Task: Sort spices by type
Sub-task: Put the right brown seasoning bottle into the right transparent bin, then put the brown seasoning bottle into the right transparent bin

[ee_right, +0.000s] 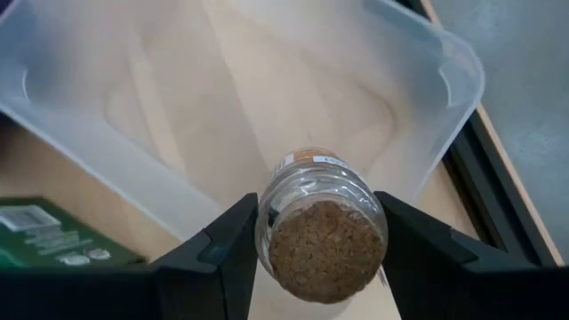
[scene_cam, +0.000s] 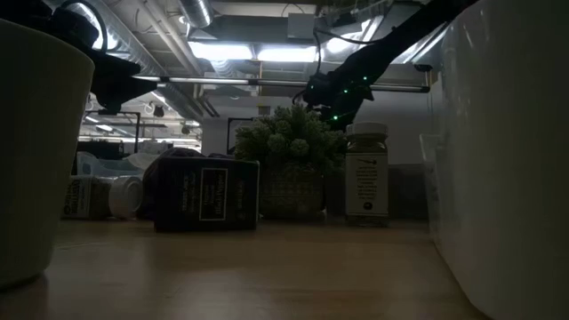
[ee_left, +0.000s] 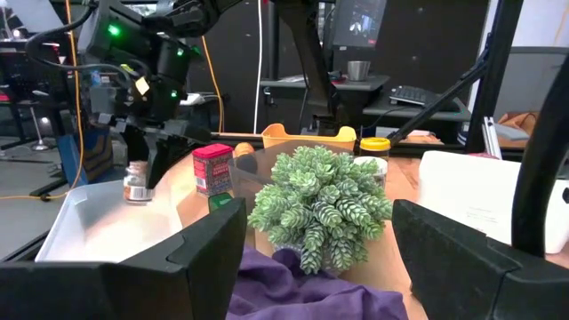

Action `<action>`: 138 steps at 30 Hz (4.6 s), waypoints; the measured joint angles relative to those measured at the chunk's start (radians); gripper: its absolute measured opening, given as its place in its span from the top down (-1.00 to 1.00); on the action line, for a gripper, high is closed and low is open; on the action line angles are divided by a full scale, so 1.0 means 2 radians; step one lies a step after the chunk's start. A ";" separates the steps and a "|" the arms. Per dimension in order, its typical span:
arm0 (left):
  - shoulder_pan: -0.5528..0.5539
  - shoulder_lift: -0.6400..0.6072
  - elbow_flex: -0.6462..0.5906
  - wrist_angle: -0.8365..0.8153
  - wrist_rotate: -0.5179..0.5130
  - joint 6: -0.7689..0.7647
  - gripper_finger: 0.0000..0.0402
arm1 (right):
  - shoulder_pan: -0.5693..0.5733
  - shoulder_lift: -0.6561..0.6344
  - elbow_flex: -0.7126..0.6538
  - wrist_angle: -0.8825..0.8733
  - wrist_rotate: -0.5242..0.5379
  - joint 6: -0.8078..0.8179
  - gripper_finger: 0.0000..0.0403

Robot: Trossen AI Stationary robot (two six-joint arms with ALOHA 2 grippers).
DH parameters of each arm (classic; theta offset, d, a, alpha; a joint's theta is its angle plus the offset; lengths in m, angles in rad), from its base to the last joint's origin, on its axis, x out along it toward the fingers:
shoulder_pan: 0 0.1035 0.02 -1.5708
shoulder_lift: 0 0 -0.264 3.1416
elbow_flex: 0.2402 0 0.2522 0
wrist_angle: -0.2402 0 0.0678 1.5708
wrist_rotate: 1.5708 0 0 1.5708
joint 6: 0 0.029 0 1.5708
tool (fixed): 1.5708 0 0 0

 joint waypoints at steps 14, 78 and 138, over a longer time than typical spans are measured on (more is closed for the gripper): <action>0.000 0.000 0.000 0.000 0.000 0.000 -0.33 | 0.000 0.000 0.000 -0.015 0.000 -0.006 0.04; 0.000 0.000 0.025 0.056 -0.002 -0.047 -0.33 | 0.000 -0.002 0.072 -0.099 0.001 -0.007 -0.16; -0.001 0.524 0.324 -0.569 0.025 -0.507 -0.33 | 0.148 -0.295 0.055 -0.366 0.125 0.052 -0.16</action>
